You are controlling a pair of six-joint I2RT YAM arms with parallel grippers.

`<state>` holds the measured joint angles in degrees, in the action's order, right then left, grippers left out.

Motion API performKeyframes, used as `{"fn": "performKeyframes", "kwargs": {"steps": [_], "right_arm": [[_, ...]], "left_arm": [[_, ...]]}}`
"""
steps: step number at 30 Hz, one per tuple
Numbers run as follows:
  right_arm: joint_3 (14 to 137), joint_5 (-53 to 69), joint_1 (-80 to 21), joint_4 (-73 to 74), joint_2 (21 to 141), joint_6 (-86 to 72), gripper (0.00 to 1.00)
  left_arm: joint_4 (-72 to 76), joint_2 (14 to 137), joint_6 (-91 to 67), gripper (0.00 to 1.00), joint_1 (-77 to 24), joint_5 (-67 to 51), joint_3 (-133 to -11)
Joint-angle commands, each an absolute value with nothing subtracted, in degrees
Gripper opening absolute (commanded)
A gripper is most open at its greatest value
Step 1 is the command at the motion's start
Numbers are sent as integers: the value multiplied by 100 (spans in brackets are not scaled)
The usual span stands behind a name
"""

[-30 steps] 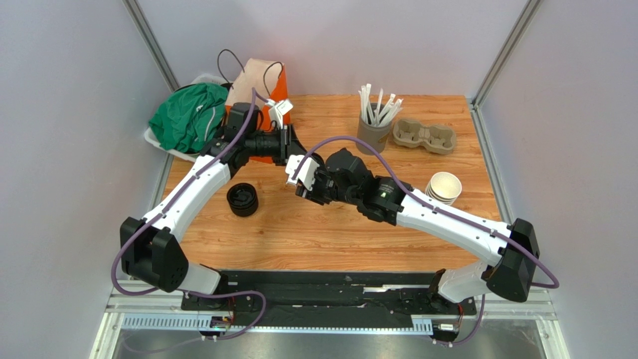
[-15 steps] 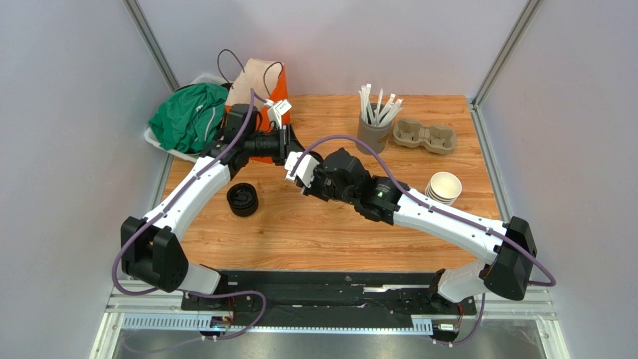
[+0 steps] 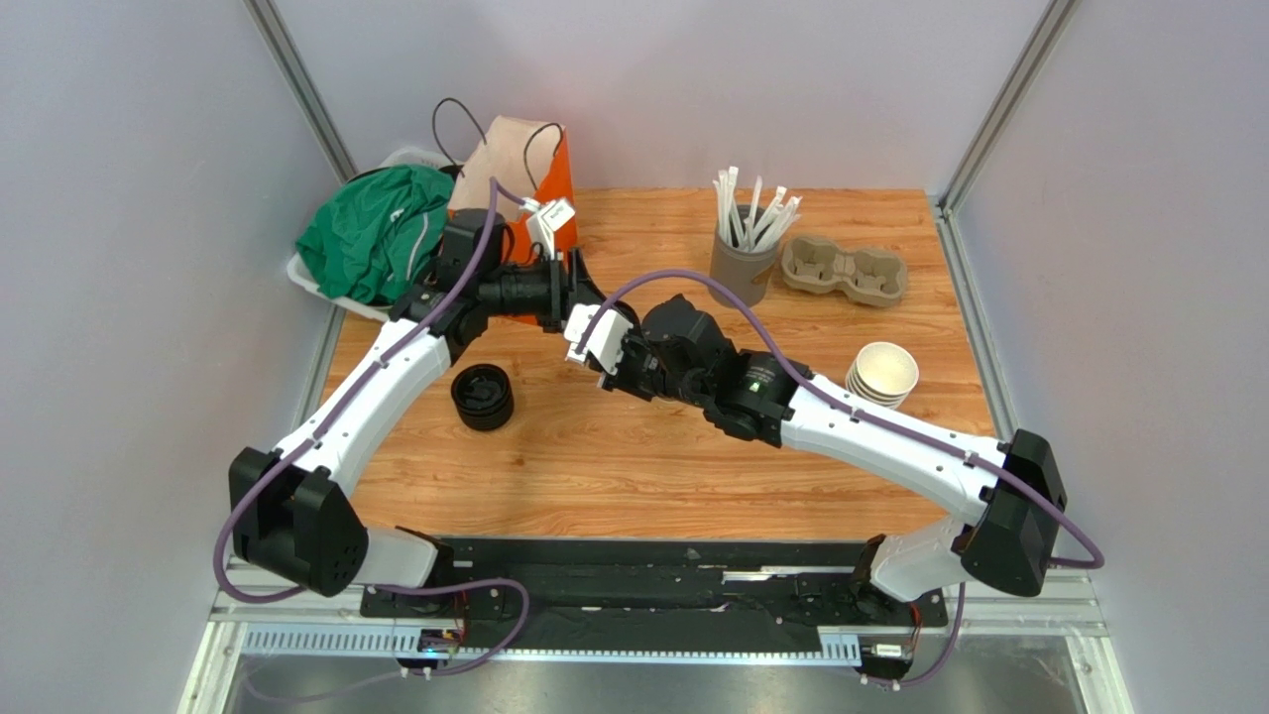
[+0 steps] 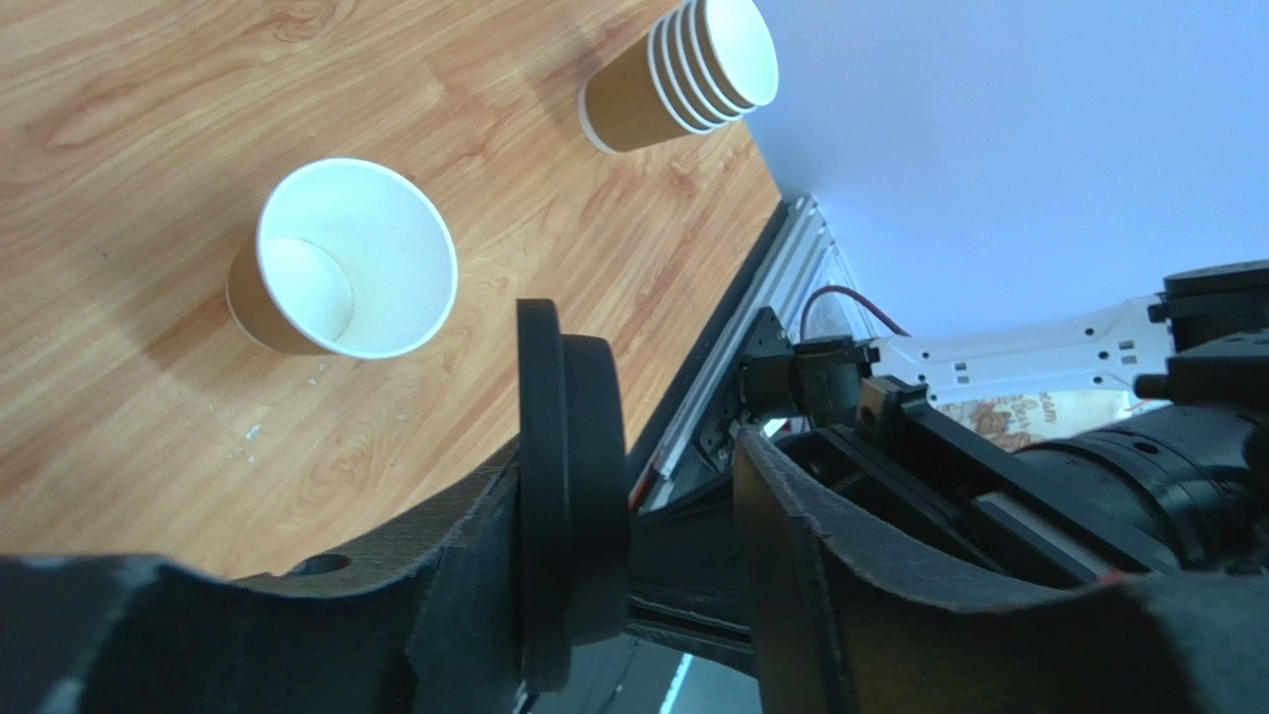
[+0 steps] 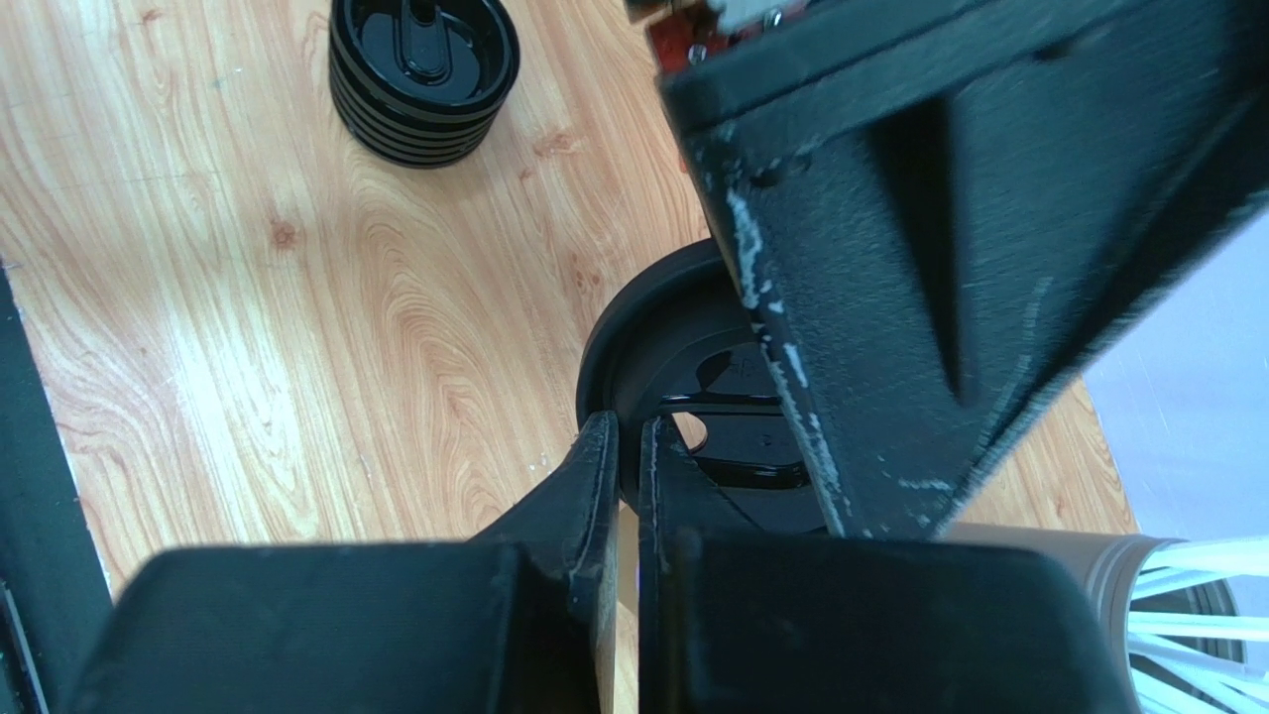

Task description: Pack the takeout coffee

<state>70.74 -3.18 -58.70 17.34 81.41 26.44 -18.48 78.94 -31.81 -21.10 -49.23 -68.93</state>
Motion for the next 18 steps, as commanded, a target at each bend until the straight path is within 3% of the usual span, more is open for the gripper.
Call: {"fn": "performKeyframes", "kwargs": {"steps": [1, 9, 11, 18], "right_arm": [[7189, -88, -5897, 1933, 8007, 2777, 0], [7172, 114, -5889, 2320, 7674, 2918, 0], [7119, 175, -5880, 2381, 7568, 2962, 0], [7487, 579, -5687, 3110, 7111, 3225, 0]], "left_arm": [[-1872, 7418, -3068, 64, -2039, -5212, -7110], [-2260, 7348, -2716, 70, -1749, -5221, -7735], [-1997, 7269, -2768, 76, -1670, -5063, -7664], [-2083, 7286, -2111, 79, -1354, -4334, -7752]]}}
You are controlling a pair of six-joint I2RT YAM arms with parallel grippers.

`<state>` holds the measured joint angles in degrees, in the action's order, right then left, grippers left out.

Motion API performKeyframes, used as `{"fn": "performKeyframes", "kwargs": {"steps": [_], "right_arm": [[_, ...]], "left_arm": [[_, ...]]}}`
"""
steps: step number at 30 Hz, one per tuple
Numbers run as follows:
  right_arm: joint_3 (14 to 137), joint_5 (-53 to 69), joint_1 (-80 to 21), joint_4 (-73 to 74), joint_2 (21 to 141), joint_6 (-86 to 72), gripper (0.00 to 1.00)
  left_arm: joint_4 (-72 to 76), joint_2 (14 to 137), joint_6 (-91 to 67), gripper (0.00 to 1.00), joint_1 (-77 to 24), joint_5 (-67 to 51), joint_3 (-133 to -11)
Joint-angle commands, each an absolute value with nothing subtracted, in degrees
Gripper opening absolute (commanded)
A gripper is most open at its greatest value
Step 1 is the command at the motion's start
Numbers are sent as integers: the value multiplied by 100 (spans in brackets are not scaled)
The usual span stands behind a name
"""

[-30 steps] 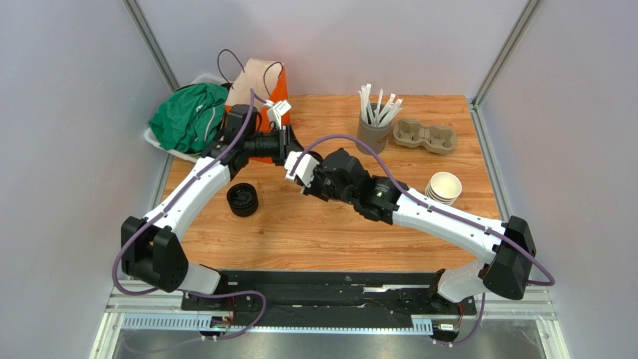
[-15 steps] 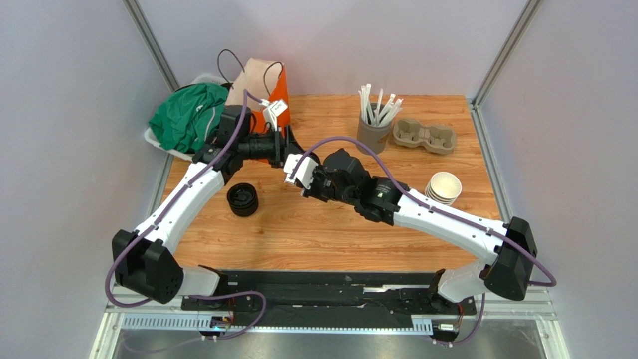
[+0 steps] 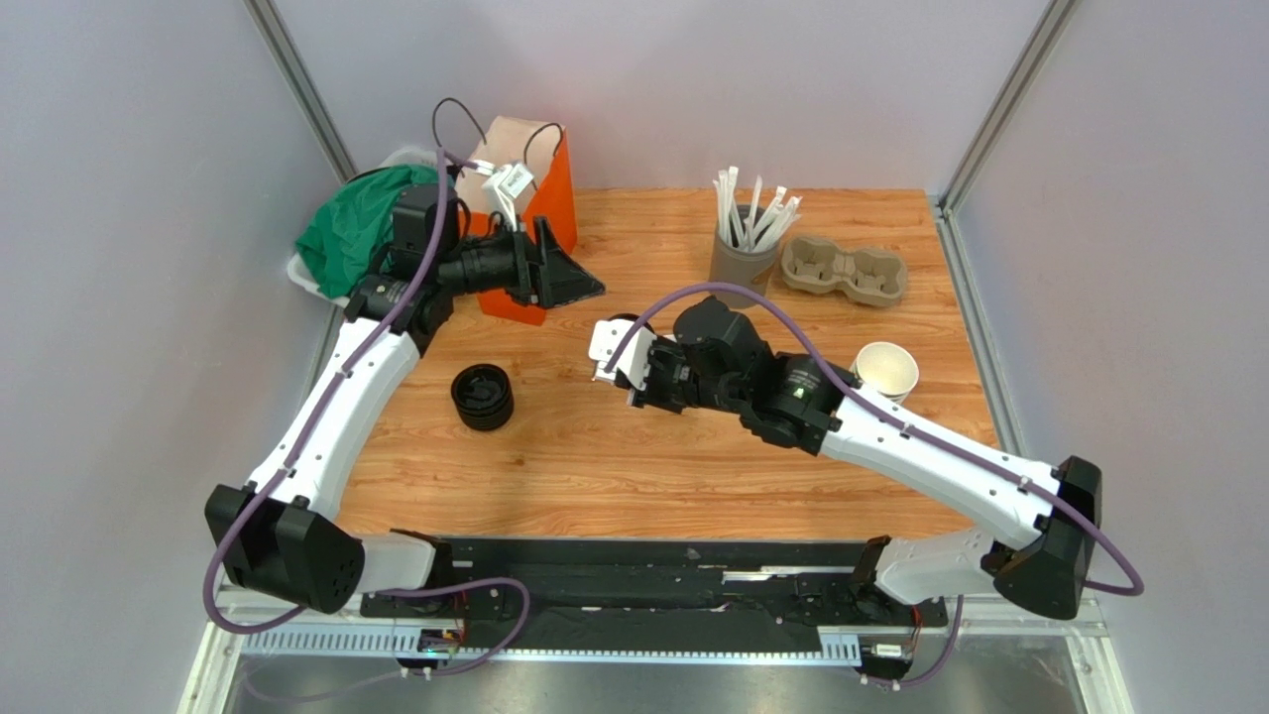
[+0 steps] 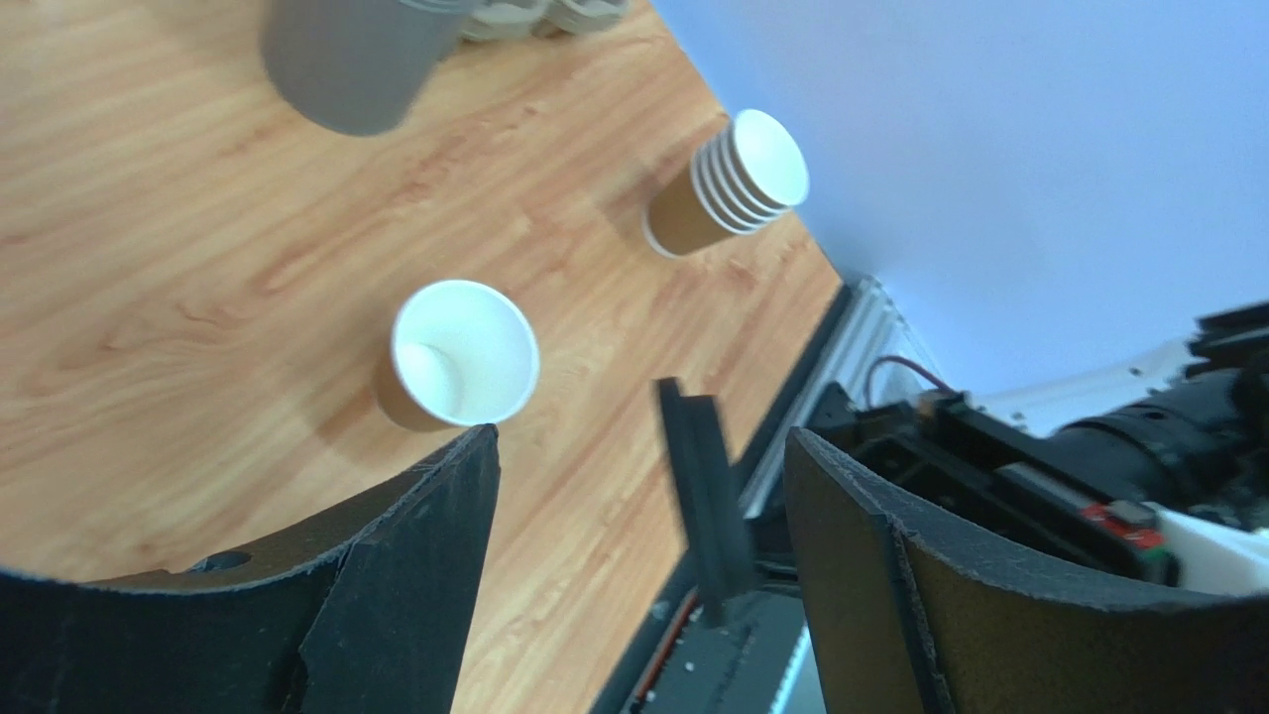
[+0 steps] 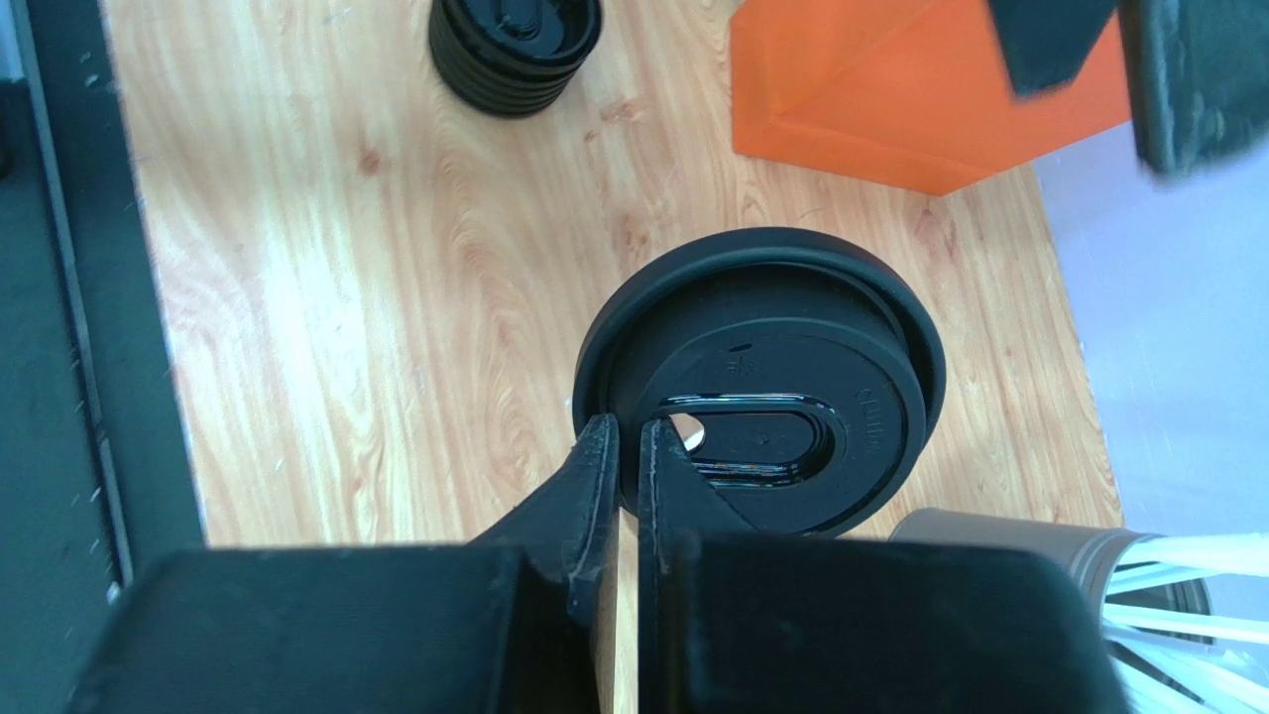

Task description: Pack the takeout coffee

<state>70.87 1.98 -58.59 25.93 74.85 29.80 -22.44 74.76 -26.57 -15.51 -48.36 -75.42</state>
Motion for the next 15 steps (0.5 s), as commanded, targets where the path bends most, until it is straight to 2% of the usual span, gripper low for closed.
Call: {"fn": "performKeyframes", "kwargs": {"steps": [1, 4, 8, 12, 15], "right_arm": [[7549, 624, -5608, 3216, 7076, 3243, 0], [7830, 677, -5301, 3672, 7145, 3348, 0], [8235, 992, -4695, 4349, 7548, 3366, 0], [8814, 1247, -4439, 5166, 8241, 3480, 0], [9412, 1476, -4342, 5922, 9005, 3542, 0]], "left_arm": [[-2066, 7243, -1770, 80, -1206, -4237, -7743], [-2206, 7032, -944, 85, -976, -3878, -7717], [-1671, 6347, -870, 96, -774, -3428, -7077], [-1240, 5714, -730, 98, -765, -3331, -6295], [-1380, 5608, -633, 98, -765, -3357, -6197]]}}
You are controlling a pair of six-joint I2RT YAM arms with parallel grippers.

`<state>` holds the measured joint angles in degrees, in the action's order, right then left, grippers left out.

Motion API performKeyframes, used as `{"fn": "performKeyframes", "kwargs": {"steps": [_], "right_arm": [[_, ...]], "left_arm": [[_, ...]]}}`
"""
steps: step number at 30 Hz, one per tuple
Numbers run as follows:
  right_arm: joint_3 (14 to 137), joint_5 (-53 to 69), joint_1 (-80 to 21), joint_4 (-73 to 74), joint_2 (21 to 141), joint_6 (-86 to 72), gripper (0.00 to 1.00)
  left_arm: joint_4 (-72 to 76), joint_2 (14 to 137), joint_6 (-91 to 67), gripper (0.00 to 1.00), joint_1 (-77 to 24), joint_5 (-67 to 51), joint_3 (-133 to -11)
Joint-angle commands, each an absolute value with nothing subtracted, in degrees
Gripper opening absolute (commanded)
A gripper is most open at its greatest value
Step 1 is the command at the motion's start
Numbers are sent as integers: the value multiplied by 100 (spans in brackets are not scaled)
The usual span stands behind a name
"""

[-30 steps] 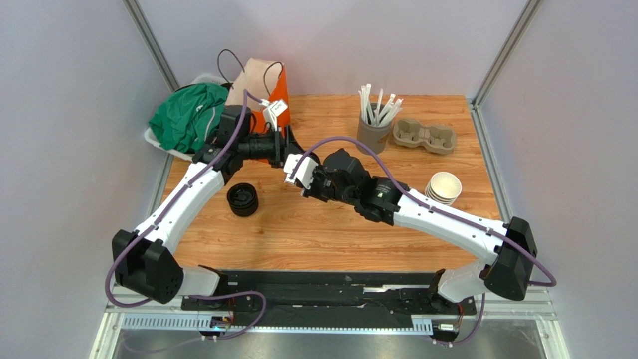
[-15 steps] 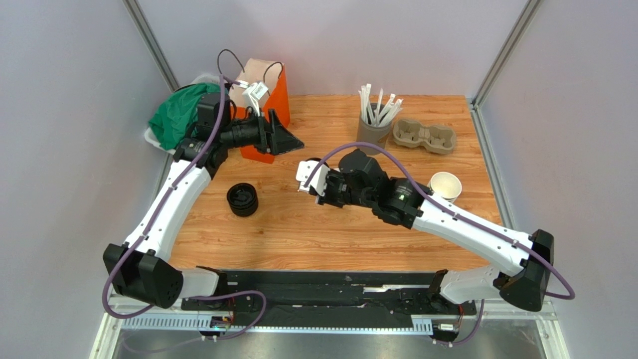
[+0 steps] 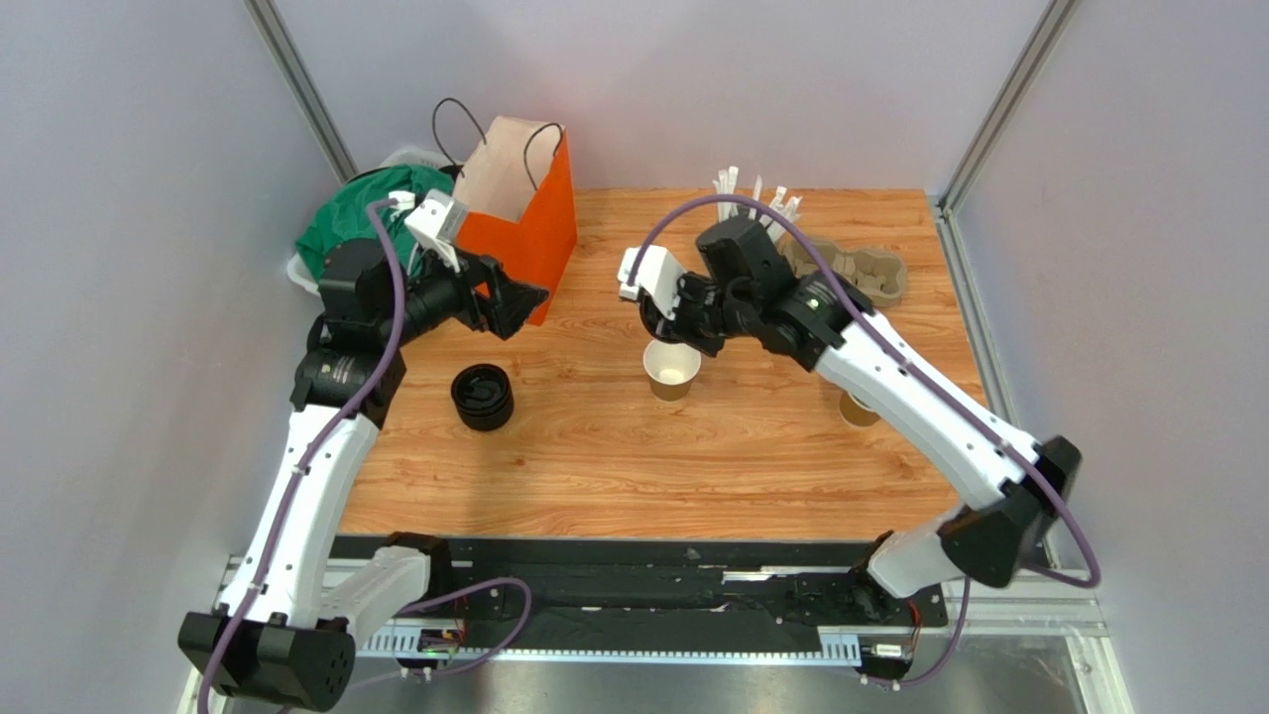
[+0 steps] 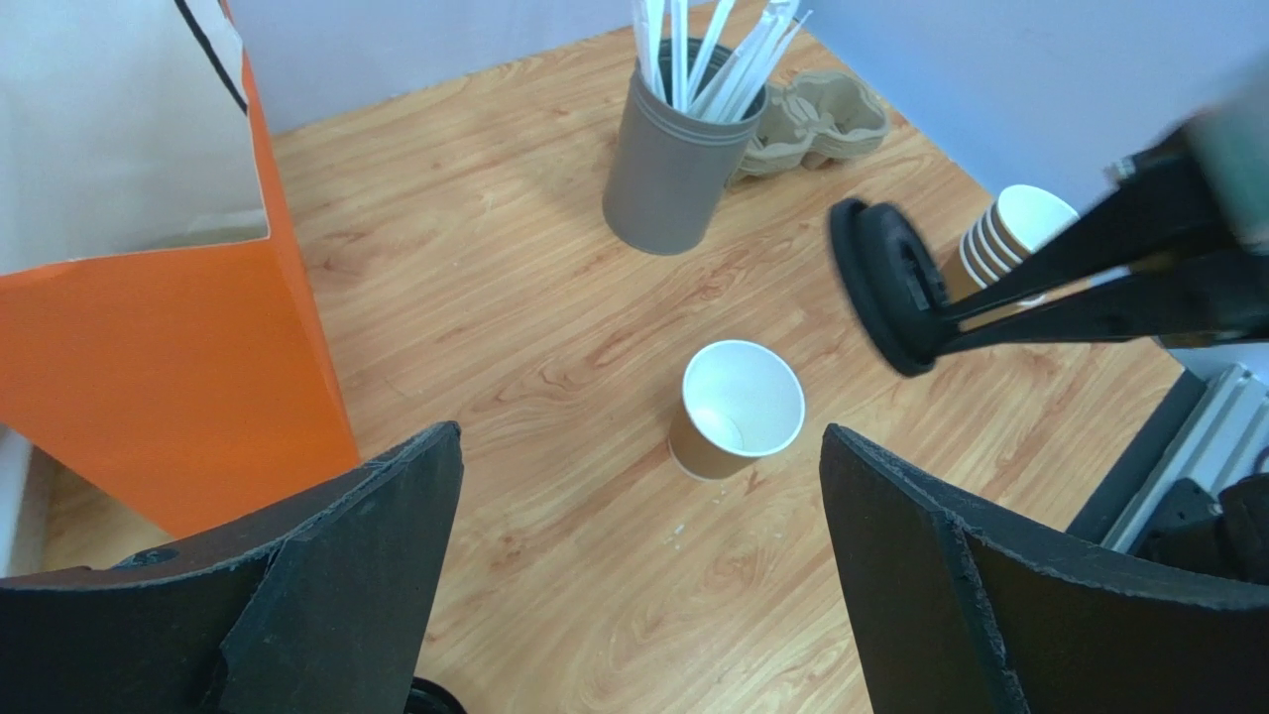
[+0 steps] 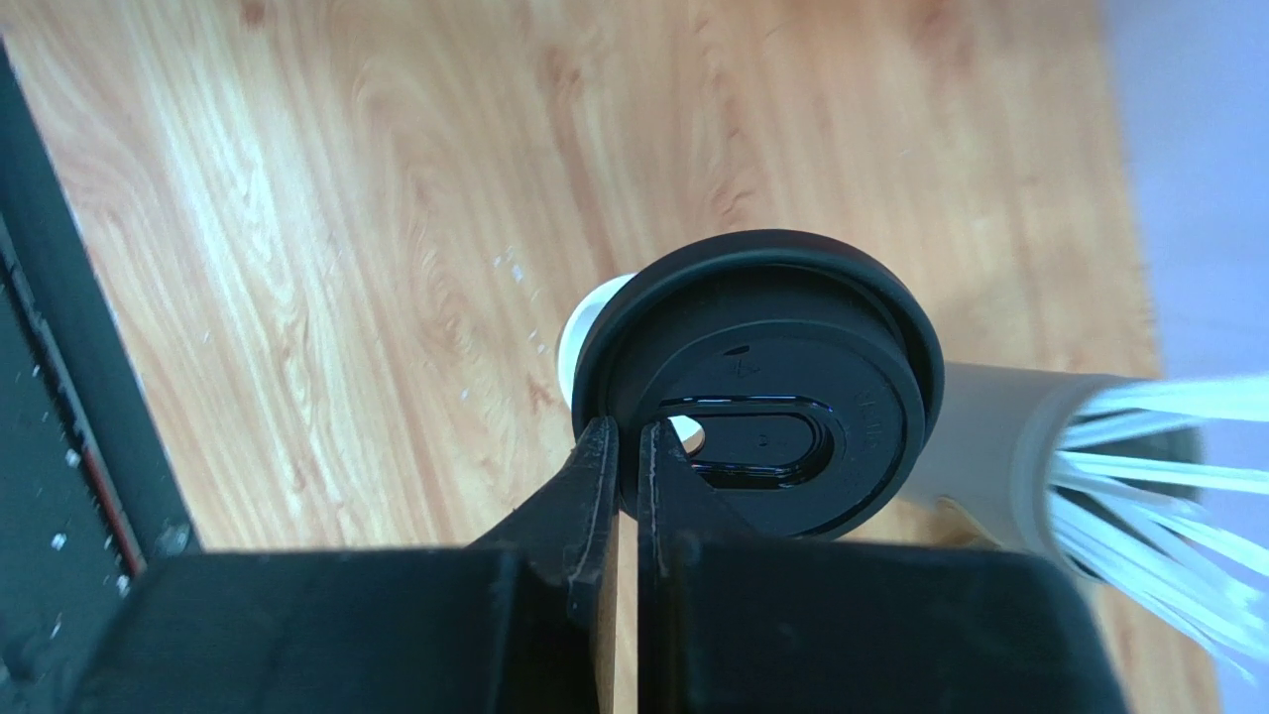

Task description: Pack the takeout coffee

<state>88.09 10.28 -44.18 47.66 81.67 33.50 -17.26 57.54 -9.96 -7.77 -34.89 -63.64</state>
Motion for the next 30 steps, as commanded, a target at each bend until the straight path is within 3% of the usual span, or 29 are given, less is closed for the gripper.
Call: {"fn": "performKeyframes", "kwargs": {"steps": [1, 11, 30], "right_arm": [[9491, 1503, -4316, 6054, 9174, 3542, 0], [10107, 1591, -4272, 6775, 10282, 3481, 1], [9861, 668, -4333, 6047, 10538, 3849, 0]], "left_arm": [[-1293, 5520, -642, 98, -756, -3314, -6135], [-879, 5440, -852, 98, -624, -3428, -5704], [-571, 5484, -1063, 99, -396, -3656, -5432]]}}
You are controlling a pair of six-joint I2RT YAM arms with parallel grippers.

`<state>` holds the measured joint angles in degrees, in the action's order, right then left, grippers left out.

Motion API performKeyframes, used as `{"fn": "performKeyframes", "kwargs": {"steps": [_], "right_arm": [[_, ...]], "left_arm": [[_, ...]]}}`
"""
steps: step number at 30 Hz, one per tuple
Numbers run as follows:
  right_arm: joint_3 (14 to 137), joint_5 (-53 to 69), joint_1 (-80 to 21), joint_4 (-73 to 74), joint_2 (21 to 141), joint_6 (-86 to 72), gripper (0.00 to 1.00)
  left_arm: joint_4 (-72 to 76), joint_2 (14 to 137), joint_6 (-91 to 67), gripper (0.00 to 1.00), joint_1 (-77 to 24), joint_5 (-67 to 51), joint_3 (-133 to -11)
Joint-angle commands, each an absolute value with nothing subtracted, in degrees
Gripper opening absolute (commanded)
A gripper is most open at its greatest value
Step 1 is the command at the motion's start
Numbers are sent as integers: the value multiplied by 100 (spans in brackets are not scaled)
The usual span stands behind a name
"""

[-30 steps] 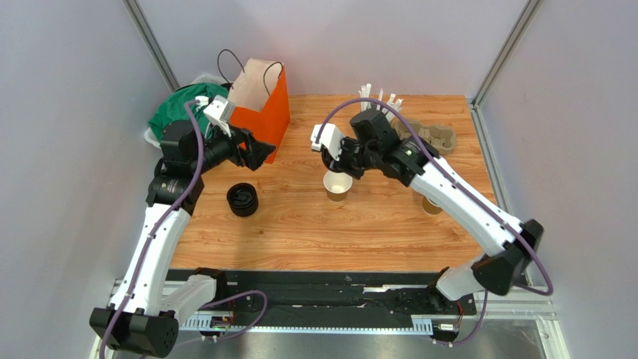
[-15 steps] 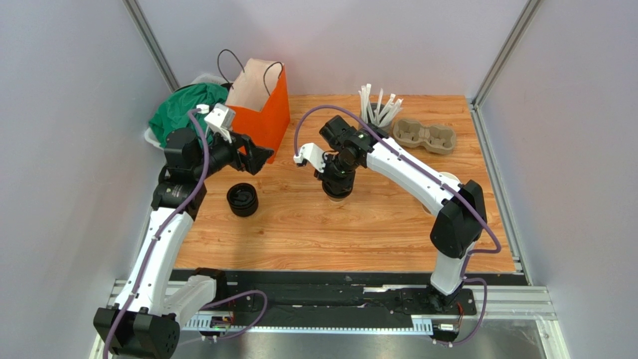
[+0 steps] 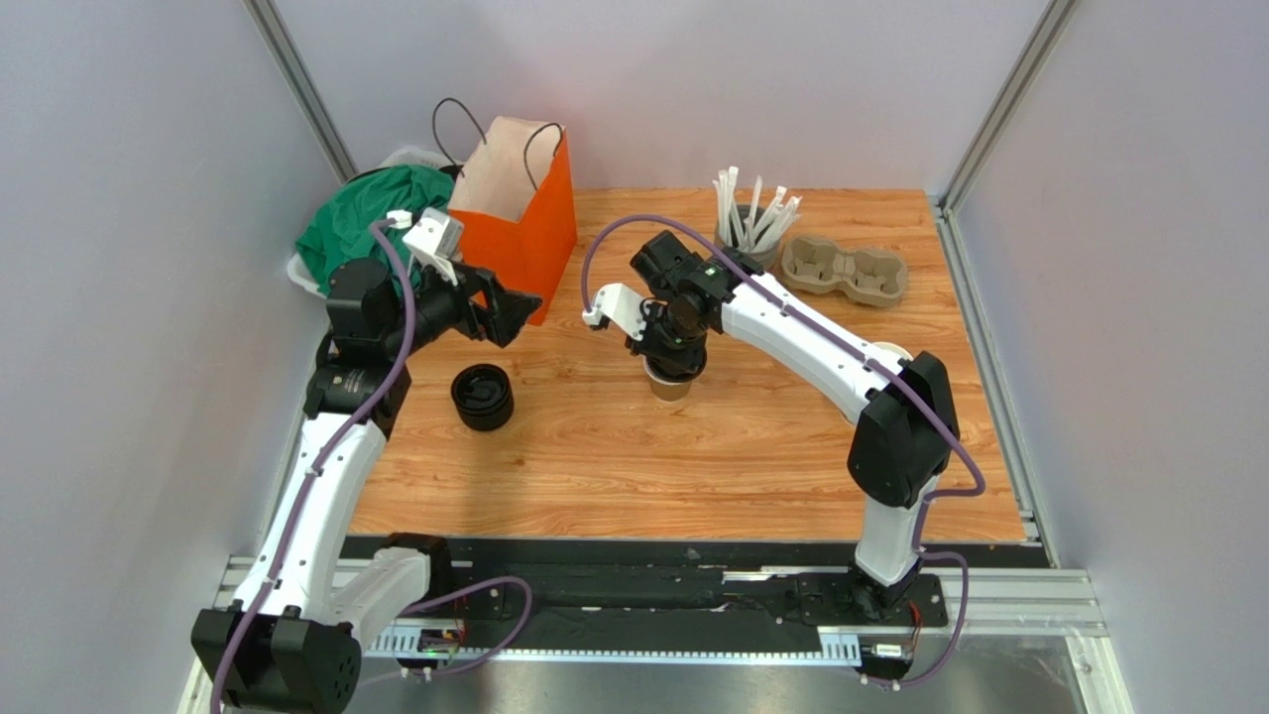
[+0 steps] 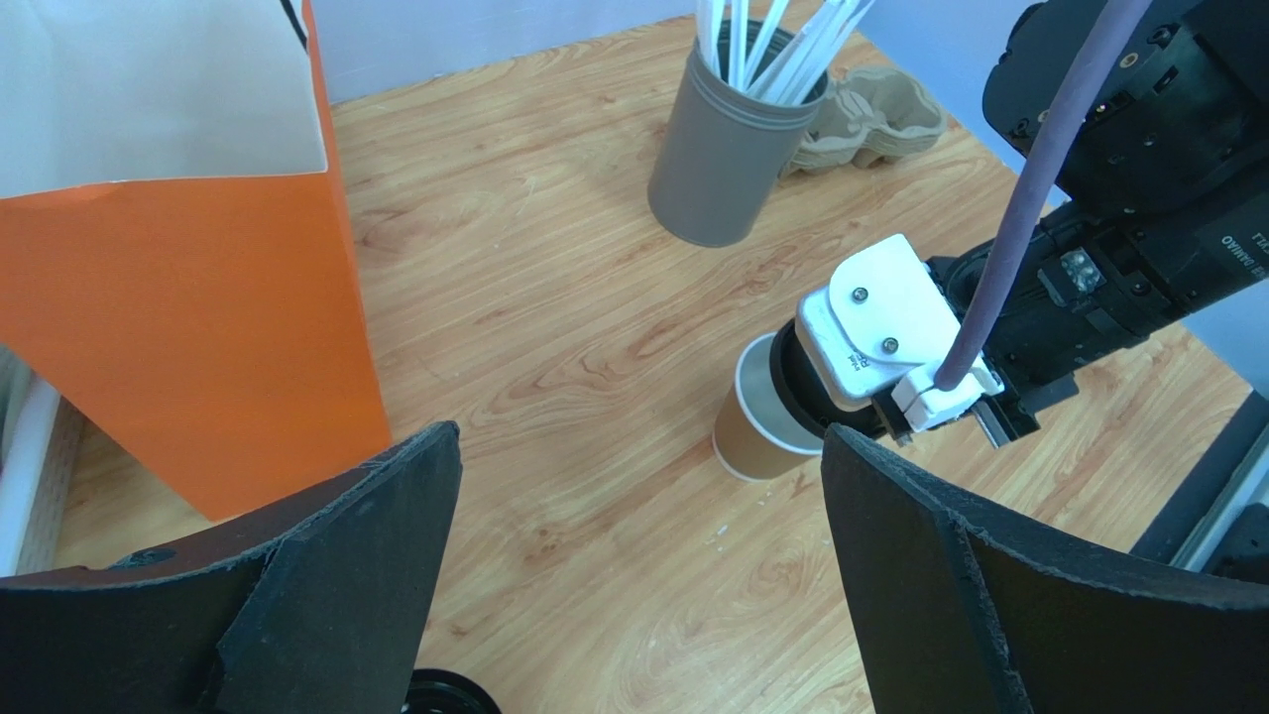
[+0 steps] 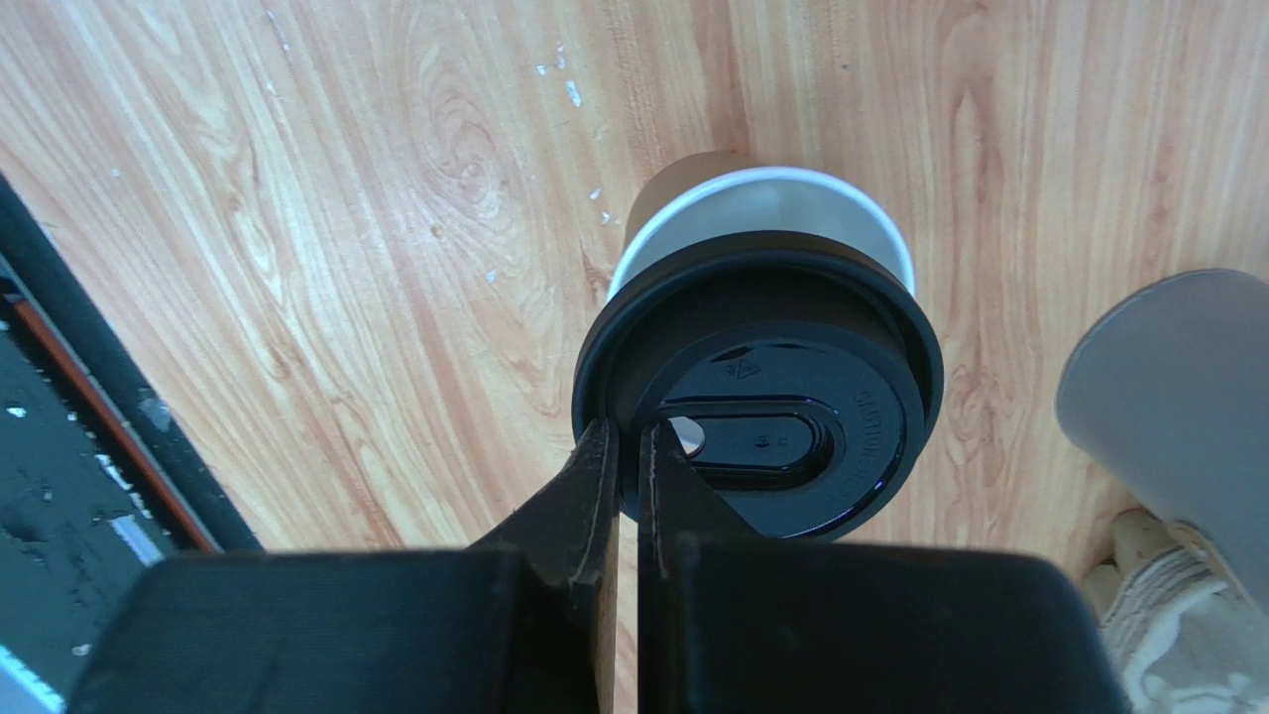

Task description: Pack the takeout coffee

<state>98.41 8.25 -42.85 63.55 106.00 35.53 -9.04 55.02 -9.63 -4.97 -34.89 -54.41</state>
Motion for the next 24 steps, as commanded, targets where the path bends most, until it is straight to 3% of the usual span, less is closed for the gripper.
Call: {"fn": "performKeyframes", "kwargs": {"steps": [1, 8, 24], "right_arm": [[9870, 677, -4324, 6056, 10503, 3928, 0], [10414, 1213, -4271, 6704, 10783, 4368, 1], [10371, 765, -4412, 6829, 11074, 4491, 4]], "left_arm": [[-563, 5484, -1063, 99, -387, -3700, -5423], [-510, 5458, -1116, 99, -290, -3788, -5370], [-308, 5467, -1239, 99, -167, -3911, -5221]]}}
